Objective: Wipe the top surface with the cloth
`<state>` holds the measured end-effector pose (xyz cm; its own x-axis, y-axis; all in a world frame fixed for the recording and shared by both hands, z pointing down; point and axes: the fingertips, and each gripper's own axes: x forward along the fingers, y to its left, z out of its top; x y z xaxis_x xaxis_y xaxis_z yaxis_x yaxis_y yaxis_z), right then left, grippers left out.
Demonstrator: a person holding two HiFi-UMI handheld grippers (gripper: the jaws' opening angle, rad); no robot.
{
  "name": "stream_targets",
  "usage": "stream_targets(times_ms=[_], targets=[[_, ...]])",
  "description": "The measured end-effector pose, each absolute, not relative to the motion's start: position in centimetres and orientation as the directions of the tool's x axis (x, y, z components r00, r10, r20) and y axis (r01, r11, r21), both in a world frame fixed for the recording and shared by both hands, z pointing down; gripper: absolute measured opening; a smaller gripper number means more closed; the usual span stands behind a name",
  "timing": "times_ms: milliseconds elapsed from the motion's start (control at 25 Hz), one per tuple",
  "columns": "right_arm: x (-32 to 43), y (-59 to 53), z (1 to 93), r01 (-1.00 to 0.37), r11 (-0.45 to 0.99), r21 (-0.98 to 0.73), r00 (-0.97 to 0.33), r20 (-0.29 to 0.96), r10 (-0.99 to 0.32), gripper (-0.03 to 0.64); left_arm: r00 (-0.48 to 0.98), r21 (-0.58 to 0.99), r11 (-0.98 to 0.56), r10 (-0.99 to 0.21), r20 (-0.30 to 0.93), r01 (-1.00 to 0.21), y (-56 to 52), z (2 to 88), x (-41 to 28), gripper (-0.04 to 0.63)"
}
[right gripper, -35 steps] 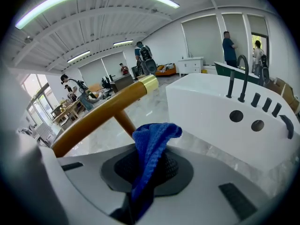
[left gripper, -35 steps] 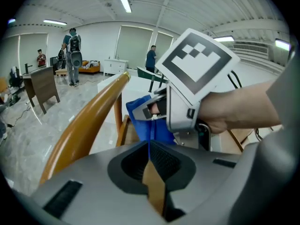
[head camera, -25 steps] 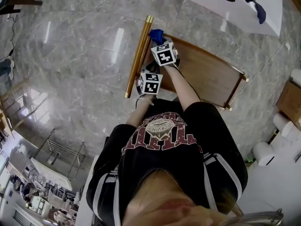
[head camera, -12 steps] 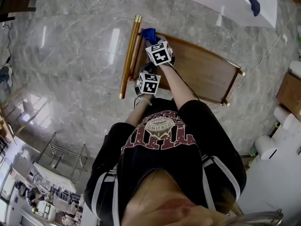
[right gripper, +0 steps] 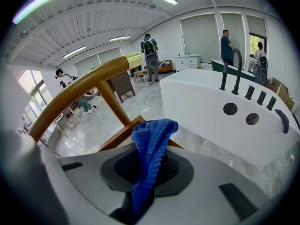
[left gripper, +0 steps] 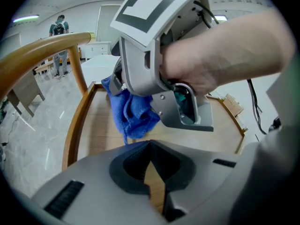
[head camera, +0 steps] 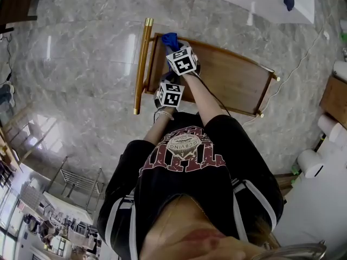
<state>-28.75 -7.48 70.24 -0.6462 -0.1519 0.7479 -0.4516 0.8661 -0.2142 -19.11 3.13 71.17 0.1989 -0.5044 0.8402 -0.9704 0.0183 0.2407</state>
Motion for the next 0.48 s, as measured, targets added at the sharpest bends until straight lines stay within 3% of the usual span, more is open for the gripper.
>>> stream_targets(times_ms=[480], targets=[[-25.4, -8.1, 70.5, -0.481, 0.853, -0.203, -0.622, 0.765, -0.168, 0.057, 0.202, 0.214, -0.026, -0.464, 0.863, -0.976, 3.7, 72.3, -17.3, 0.046]])
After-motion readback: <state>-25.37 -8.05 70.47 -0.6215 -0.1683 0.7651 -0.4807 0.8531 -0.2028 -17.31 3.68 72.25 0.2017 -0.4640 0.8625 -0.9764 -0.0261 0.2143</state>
